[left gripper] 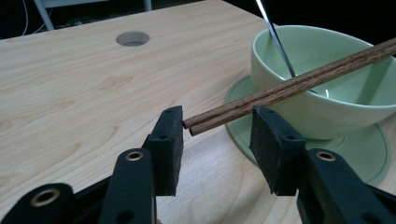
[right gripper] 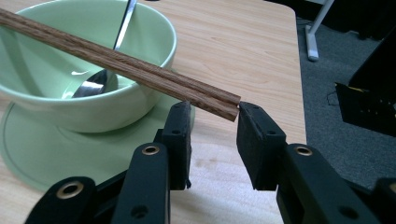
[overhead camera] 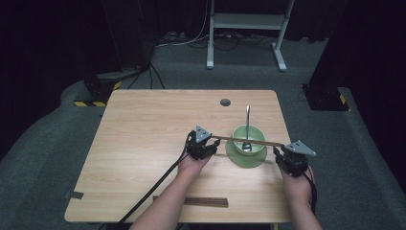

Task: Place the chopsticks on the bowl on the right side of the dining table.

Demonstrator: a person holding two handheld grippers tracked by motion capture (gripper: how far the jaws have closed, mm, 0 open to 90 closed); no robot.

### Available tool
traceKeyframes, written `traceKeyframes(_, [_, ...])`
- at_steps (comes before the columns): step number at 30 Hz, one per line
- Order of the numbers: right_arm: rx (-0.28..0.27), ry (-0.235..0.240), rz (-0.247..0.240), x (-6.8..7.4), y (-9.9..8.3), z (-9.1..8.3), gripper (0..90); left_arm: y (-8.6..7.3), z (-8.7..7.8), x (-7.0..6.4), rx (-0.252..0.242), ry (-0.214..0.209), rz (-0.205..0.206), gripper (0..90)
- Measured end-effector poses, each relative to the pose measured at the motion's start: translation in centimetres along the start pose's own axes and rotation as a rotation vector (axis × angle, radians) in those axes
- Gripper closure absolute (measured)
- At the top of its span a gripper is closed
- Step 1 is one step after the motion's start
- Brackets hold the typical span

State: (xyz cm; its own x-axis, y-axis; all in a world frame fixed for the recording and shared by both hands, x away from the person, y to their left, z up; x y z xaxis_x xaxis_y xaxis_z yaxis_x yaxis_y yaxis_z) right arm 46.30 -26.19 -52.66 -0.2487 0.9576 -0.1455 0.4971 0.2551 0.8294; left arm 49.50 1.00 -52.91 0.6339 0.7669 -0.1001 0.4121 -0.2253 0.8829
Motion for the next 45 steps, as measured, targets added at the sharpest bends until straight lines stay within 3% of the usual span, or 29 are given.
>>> traceKeyframes(4, [0.007,-0.007,0.002,-0.4,0.2,0.4,62.9,-0.2,-0.2,-0.1,0.004,0.002,0.009,54.2])
traceKeyframes(12, [-0.003,-0.007,0.008,-0.6,0.6,0.3,56.8,-0.8,-0.9,0.2,-0.001,0.007,-0.015,52.8])
traceKeyframes(24, [0.009,-0.022,0.003,-0.7,0.3,0.5,60.5,-0.7,-1.3,0.6,-0.030,0.000,-0.045,59.5])
traceKeyframes(45, [0.014,-0.031,0.000,-0.9,1.0,1.0,61.6,-1.1,-1.3,0.9,-0.013,0.022,-0.027,69.8])
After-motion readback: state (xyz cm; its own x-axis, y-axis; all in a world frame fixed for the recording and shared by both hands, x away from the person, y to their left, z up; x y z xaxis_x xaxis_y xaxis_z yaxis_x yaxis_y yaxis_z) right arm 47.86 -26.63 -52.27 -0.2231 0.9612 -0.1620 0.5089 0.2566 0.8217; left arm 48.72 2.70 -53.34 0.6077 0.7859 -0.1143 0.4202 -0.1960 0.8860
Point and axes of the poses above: each handheld gripper's, and its own axes: z roughly forward along the jaws, y roughly out of its top, x roughly to its left, the point moved 8 cm from there along z, roughly forward along the jaws, and after that the axes turned 4 degrees about -y, right-handed, at the moved point
